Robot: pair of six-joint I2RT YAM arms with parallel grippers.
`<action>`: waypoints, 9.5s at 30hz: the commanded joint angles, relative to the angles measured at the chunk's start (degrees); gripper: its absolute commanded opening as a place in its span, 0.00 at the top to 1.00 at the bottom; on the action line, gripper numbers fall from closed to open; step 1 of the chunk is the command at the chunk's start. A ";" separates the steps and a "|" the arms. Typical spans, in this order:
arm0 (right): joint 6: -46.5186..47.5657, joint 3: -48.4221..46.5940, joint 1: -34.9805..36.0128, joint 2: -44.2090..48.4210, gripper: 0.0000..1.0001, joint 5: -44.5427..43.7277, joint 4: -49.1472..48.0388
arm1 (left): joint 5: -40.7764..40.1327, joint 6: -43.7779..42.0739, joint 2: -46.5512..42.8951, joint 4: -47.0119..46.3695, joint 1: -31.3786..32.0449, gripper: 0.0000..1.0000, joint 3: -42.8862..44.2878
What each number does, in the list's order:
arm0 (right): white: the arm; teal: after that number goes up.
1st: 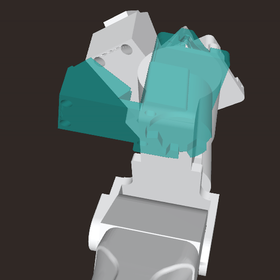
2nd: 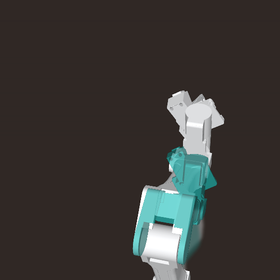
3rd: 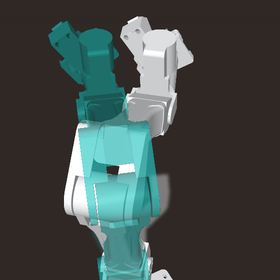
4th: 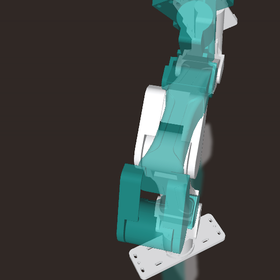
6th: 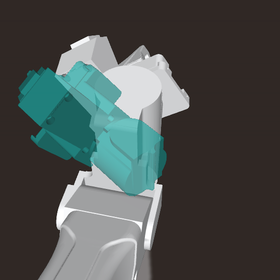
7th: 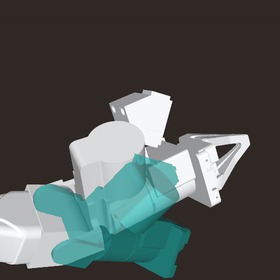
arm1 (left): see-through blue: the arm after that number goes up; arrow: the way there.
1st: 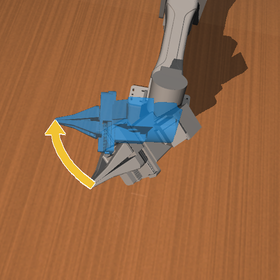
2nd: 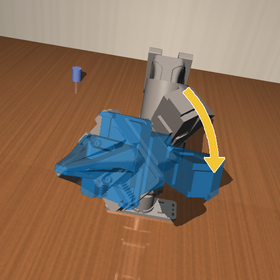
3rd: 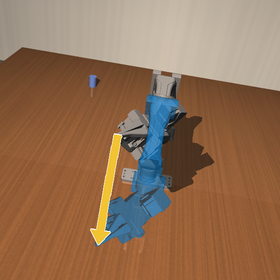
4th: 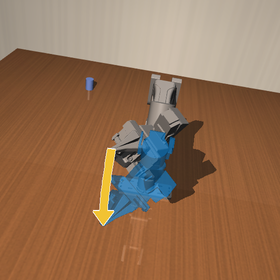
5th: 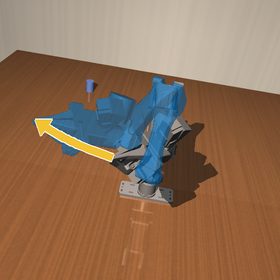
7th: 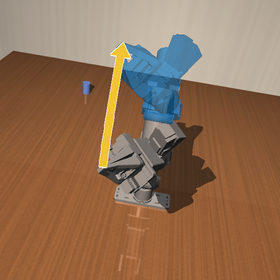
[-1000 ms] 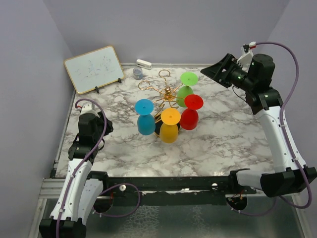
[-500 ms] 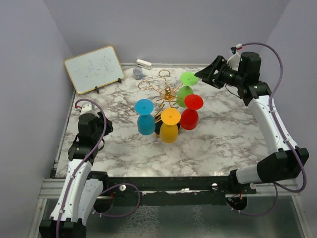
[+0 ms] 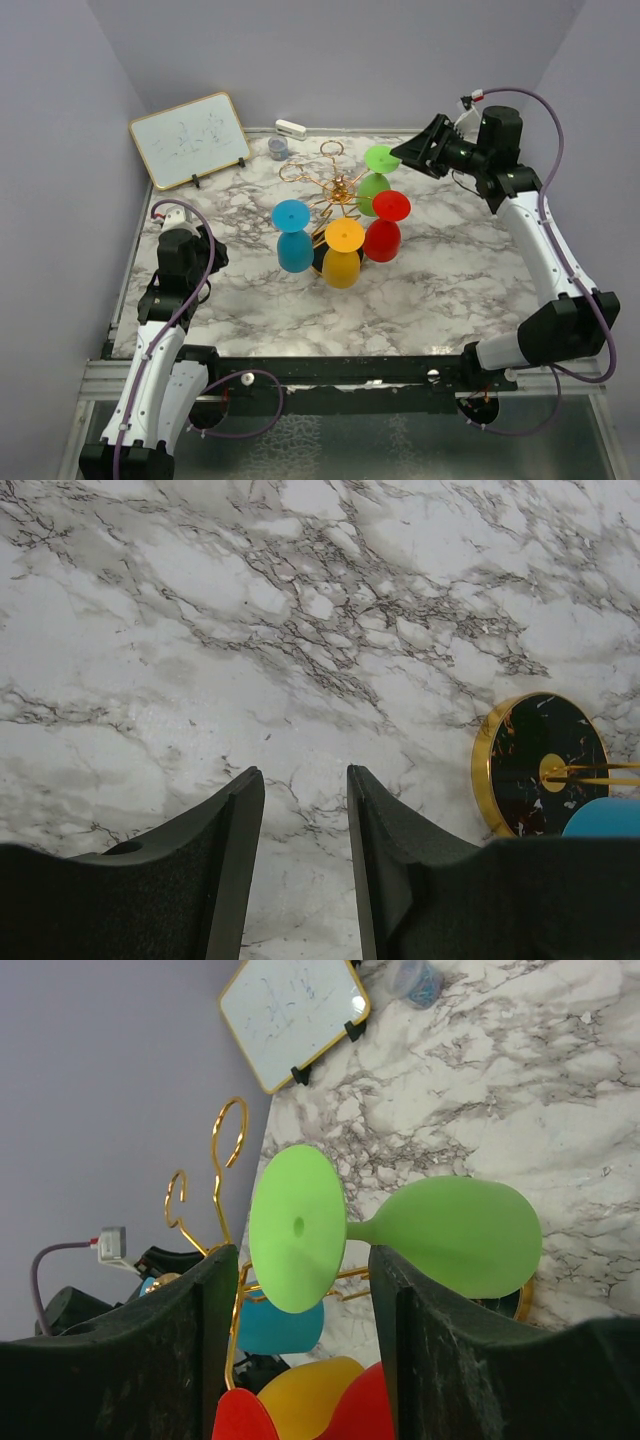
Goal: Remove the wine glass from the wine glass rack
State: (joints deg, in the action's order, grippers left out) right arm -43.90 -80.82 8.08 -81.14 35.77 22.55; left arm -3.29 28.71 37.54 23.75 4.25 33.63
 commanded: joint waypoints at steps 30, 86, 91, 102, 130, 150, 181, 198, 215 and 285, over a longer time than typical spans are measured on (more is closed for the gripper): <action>-0.31 2.06 -0.08 -2.24 0.89 3.15 -4.46 | -0.75 0.39 -0.45 -0.15 0.14 0.59 0.73; -3.77 7.94 2.03 4.71 0.99 9.99 -5.18 | -0.49 0.63 -0.78 -0.27 0.14 0.59 0.65; -3.12 11.42 2.03 11.19 0.99 1.35 -4.68 | -0.52 0.66 -0.86 -0.21 0.13 0.59 0.66; 4.19 8.17 2.03 18.02 0.99 -7.16 -4.17 | -0.86 0.68 -1.06 0.04 0.14 0.58 0.90; 32.34 -27.98 28.83 1.70 0.99 -22.78 7.79 | -2.56 0.58 -2.41 0.89 0.14 0.58 1.56; 74.11 -12.82 75.56 -4.51 0.99 -66.77 -17.41 | -9.66 16.41 -11.42 25.58 1.31 0.36 29.21; 110.41 24.54 88.23 -5.20 0.99 -72.29 -70.53 | 22.81 63.17 -30.90 22.60 5.86 0.32 17.90; 110.69 22.84 89.67 -9.14 0.99 -70.94 -70.98 | 26.69 67.13 -32.78 17.57 5.85 0.57 12.91; 108.02 25.70 92.00 -2.17 0.70 -80.50 -68.53 | 21.24 61.83 -34.93 18.93 5.85 1.00 11.00; 47.62 -59.06 50.65 -14.93 0.33 -48.95 16.13 | 8.66 29.41 -34.54 5.99 7.17 1.00 8.06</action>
State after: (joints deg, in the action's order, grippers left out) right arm 19.92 -142.56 64.42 -101.71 -30.28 27.55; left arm 1.30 60.82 0.64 35.42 11.27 41.82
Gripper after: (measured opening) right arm 0.705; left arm 0.054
